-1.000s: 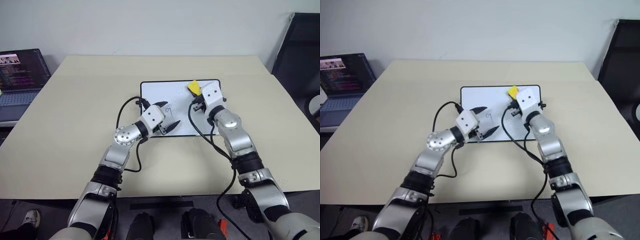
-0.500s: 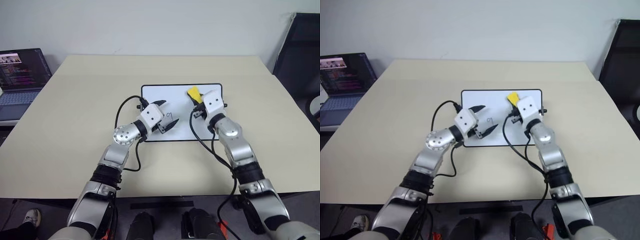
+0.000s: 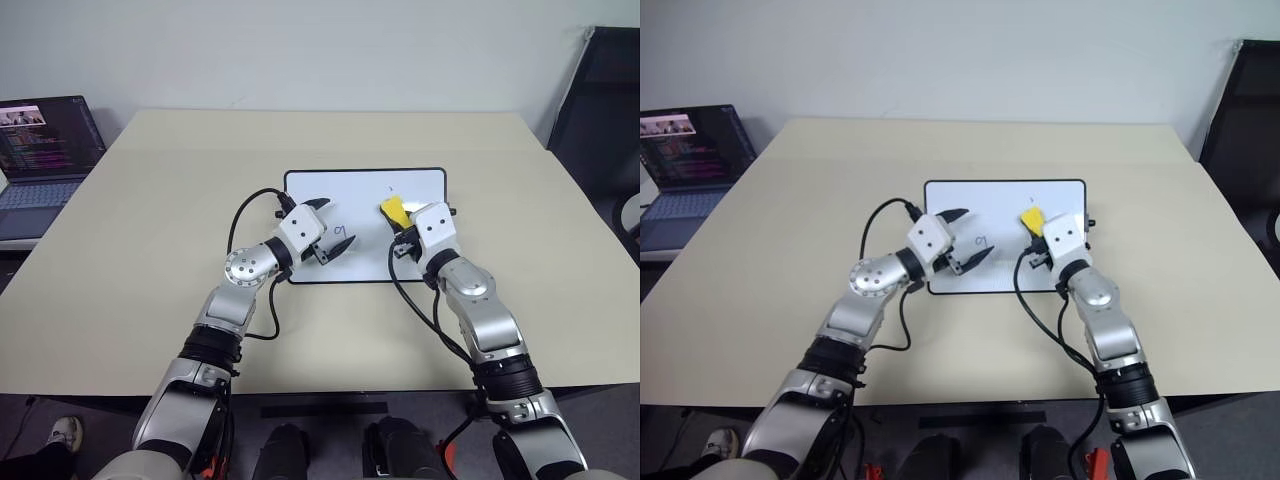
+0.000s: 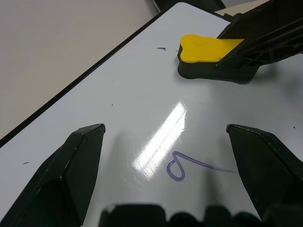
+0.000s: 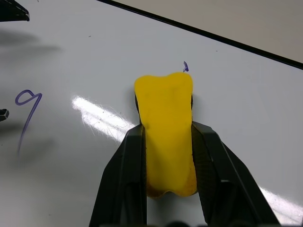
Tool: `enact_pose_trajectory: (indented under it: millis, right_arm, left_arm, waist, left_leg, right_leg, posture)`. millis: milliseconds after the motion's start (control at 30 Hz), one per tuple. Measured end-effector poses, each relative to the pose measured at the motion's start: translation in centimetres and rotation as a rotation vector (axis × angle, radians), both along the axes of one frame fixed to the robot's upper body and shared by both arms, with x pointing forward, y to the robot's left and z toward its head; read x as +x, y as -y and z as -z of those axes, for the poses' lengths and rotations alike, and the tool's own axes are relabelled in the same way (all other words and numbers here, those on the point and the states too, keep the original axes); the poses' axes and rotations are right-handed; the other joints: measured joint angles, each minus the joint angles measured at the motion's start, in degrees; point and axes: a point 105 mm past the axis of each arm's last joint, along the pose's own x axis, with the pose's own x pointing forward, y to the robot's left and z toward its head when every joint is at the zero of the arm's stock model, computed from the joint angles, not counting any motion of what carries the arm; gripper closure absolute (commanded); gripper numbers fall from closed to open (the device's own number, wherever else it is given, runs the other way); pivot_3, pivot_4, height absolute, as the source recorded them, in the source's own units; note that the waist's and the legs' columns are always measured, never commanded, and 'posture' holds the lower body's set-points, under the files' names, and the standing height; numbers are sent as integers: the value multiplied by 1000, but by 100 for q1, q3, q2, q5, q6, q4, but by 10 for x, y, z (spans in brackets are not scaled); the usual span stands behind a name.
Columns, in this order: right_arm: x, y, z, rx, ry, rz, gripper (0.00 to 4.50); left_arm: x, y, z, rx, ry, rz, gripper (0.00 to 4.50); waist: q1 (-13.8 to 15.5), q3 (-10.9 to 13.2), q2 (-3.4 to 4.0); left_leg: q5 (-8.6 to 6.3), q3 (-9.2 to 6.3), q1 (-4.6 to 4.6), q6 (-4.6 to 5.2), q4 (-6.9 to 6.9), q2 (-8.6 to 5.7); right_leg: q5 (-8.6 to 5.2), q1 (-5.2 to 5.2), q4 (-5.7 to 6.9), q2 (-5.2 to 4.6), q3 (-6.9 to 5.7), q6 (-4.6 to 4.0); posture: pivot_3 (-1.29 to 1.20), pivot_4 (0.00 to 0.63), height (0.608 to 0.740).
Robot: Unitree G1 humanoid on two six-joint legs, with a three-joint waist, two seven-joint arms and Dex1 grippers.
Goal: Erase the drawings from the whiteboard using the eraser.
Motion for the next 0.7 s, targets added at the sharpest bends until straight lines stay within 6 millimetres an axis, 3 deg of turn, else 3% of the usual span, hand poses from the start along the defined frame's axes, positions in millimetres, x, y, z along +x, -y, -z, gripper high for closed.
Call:
enact_pose_trajectory:
  millis: [167,433,700]
  right_arm:
    - [3,-2,-1,5,4,-9,3510]
    - [29,-11,-27,-10,56,-24,3510]
    - [43,-4,-38,-3,63,3,3510]
  left_arm:
    - [-1,1,0,1,5,10,0]
    - [-2,3,-1,-3,6,17,0]
    - [-2,2,0,-2,6,13,0]
  waist:
    - [-7,1,0]
    - [-31,2,1]
    - [-11,2,1]
  left_leg:
    - [0,2,1,0,0,0]
    - [0,4,1,0,-3,1]
    - [0,2,-3,0,-1,1]
  right_leg:
    - [0,0,0,0,2,0]
    - [1,-4,1,3,5,-1]
    - [1,-4,0,0,2,0]
  posture:
    - [0,150,740]
    - [0,150,740]
    - [0,150,740]
